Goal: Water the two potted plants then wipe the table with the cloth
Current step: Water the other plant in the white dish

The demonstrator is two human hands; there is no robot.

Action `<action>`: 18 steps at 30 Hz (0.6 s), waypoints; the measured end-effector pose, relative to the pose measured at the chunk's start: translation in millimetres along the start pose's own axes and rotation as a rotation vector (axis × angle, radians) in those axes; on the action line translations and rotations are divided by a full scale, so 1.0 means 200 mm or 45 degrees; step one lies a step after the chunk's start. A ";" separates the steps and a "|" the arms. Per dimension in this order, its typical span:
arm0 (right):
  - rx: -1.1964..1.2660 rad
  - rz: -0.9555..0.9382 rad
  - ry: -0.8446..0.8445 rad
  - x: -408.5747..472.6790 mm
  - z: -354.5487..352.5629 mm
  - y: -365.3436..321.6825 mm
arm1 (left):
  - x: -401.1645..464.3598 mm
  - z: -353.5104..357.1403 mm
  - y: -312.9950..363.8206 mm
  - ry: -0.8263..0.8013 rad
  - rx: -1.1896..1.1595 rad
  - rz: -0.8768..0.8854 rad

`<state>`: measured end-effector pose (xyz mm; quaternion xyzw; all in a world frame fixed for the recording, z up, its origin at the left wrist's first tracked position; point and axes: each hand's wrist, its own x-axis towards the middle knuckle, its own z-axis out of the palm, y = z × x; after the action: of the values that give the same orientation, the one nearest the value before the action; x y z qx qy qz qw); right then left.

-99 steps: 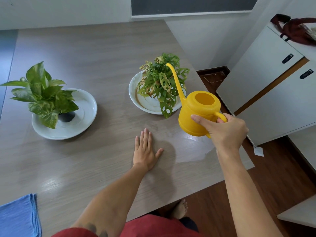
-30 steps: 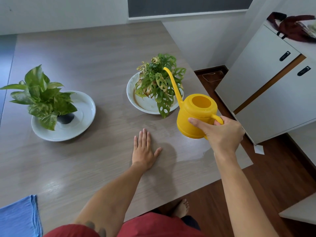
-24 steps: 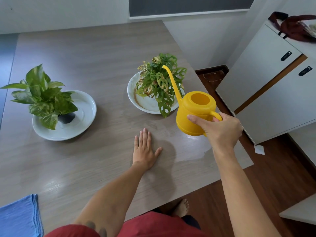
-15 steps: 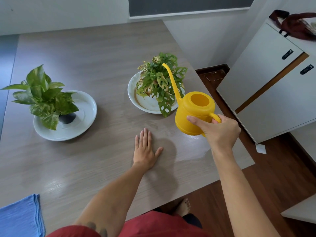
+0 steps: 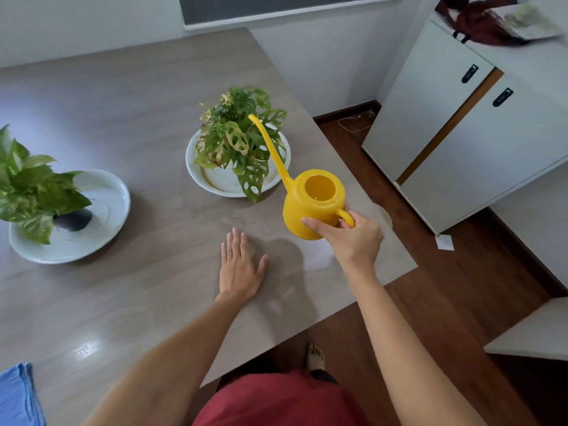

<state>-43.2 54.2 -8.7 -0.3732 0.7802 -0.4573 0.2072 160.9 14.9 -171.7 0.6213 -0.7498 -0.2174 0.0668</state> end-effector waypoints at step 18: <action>-0.054 -0.167 -0.321 0.09 -0.16 0.30 | -0.28 0.12 0.18 0.117 -0.008 -0.251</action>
<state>-100.3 76.4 -43.9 -0.4822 0.7314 -0.4028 0.2651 131.3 78.5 -169.2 0.7013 -0.6805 -0.1964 0.0812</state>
